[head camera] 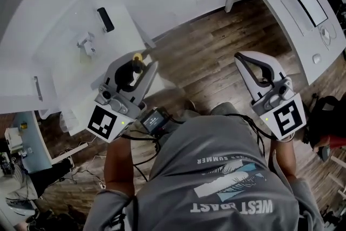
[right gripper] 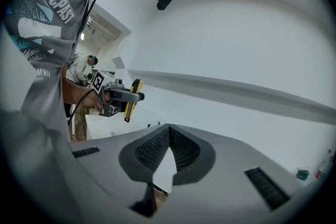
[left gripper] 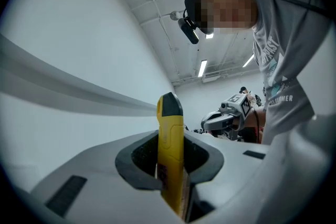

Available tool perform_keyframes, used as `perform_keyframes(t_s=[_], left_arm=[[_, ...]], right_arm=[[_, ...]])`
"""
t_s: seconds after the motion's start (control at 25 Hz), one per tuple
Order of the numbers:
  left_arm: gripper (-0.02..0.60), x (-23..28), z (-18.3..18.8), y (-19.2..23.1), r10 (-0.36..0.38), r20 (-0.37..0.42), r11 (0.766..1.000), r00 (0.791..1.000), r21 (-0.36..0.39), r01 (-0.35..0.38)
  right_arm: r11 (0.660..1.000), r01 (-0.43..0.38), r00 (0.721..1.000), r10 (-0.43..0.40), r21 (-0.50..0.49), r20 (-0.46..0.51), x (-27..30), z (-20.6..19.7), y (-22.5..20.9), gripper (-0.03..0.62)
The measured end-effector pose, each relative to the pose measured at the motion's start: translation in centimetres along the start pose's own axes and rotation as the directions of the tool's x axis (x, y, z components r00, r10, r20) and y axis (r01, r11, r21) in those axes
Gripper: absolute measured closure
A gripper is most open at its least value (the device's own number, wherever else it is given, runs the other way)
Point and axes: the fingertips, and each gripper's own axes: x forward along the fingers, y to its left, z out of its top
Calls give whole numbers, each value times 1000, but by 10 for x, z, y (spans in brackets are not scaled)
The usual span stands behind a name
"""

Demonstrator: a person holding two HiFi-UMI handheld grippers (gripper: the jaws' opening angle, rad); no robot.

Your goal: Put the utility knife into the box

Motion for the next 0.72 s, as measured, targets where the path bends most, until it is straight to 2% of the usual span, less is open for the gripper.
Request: perform_keyframes(t_s=[0.16,0.4,0.52,0.72], left_arm=[[494,4,-4,15,37,-12,999,999,-16,-37],[494,27,-8,36,120,-41,992,992,-19,-121],[494,38,-8,44,175,-54,984,983,-23,-176],[494,52,-6,62,274,-81,962,958,28,-273]], right_arm=[[999,-37,999,37,22,-3,12,-6,-4,583],[993,-110,994,109,50,24,27,-24,-35,583],[985,-162,986,160,57,40,35,-31,-52,583],[966,-253,965,248,60,82,55,-43,-77,585]])
